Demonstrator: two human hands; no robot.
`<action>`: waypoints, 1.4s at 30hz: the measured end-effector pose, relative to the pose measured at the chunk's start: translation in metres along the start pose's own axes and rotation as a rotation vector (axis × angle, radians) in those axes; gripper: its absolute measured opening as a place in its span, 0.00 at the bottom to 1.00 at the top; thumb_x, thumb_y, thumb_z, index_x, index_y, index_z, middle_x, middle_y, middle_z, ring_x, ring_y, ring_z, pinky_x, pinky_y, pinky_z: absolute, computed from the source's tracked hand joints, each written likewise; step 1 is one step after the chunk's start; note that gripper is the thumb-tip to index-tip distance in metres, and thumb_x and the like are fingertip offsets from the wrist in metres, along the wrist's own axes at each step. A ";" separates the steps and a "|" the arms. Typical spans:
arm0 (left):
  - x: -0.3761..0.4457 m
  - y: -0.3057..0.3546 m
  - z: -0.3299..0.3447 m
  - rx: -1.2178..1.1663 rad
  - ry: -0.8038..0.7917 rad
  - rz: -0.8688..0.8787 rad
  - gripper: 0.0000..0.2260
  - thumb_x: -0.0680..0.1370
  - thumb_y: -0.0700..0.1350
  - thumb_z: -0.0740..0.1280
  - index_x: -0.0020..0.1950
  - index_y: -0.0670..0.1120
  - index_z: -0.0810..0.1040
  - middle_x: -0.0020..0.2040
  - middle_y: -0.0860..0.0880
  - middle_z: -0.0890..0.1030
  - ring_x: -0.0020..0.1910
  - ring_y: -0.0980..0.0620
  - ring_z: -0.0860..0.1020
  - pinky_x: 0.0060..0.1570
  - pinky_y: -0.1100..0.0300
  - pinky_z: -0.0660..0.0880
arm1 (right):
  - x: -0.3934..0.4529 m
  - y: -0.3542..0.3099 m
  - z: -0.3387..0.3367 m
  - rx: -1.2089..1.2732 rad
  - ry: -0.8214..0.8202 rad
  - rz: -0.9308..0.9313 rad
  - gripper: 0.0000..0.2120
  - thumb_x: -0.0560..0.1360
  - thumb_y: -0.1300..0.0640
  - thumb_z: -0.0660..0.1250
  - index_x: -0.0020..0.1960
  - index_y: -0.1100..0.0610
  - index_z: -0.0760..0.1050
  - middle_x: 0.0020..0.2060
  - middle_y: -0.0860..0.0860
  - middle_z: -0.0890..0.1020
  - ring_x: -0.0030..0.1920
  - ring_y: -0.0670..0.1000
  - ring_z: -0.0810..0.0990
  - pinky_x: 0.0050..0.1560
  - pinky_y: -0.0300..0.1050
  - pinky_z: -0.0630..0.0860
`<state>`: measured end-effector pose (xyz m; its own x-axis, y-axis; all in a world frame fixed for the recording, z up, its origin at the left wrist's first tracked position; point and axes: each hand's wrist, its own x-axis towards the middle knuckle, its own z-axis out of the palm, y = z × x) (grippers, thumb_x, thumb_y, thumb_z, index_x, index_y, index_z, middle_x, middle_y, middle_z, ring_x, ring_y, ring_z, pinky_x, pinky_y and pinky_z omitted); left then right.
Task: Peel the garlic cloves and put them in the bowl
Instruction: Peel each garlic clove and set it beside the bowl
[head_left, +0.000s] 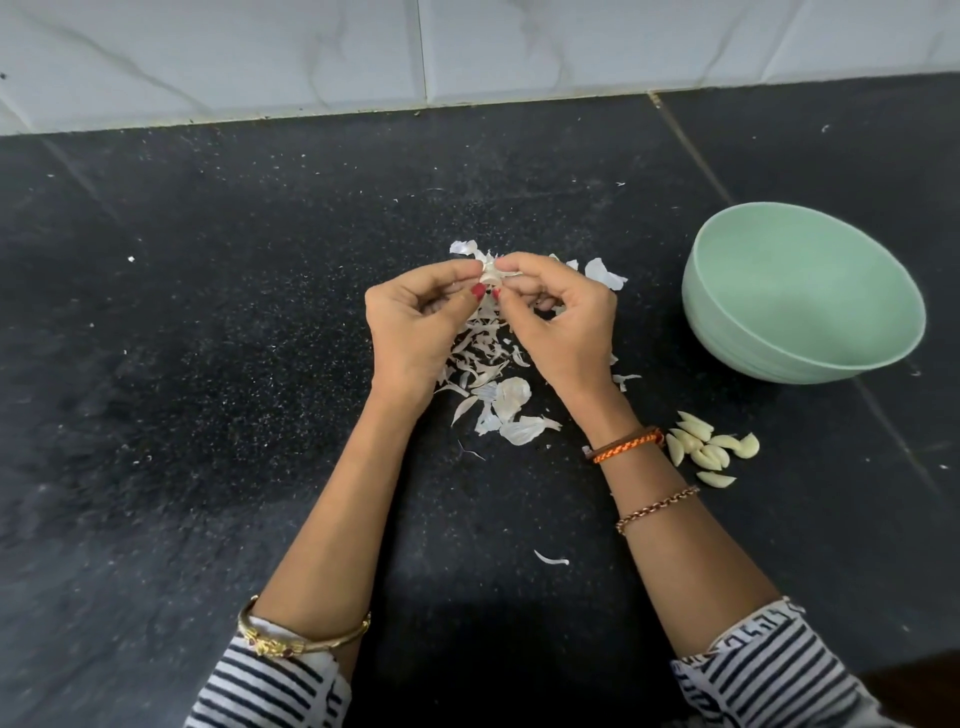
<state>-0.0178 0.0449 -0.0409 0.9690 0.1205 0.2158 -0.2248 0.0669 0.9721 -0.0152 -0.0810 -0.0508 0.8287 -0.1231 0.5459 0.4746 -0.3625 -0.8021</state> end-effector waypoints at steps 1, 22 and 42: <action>0.000 0.000 0.000 -0.010 -0.001 -0.005 0.12 0.71 0.29 0.69 0.44 0.46 0.81 0.35 0.56 0.83 0.36 0.60 0.79 0.42 0.67 0.77 | 0.000 0.001 0.000 -0.016 0.002 -0.017 0.08 0.70 0.65 0.68 0.48 0.62 0.81 0.38 0.46 0.82 0.38 0.41 0.80 0.39 0.30 0.73; -0.003 0.006 0.005 -0.257 0.044 -0.125 0.14 0.66 0.26 0.65 0.33 0.44 0.68 0.28 0.47 0.76 0.25 0.59 0.72 0.29 0.67 0.71 | -0.002 0.000 -0.004 0.031 -0.097 -0.004 0.06 0.68 0.68 0.72 0.45 0.64 0.82 0.36 0.48 0.82 0.35 0.42 0.80 0.35 0.31 0.73; -0.002 0.005 0.009 -0.324 0.058 -0.123 0.16 0.67 0.23 0.63 0.38 0.44 0.66 0.24 0.52 0.76 0.24 0.59 0.73 0.31 0.66 0.72 | 0.001 -0.009 -0.008 0.104 -0.135 0.091 0.07 0.67 0.69 0.73 0.45 0.63 0.81 0.35 0.46 0.80 0.34 0.38 0.79 0.36 0.28 0.72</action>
<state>-0.0201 0.0364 -0.0360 0.9855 0.1471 0.0841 -0.1364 0.3941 0.9089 -0.0213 -0.0852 -0.0413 0.8987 -0.0231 0.4379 0.4179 -0.2574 -0.8713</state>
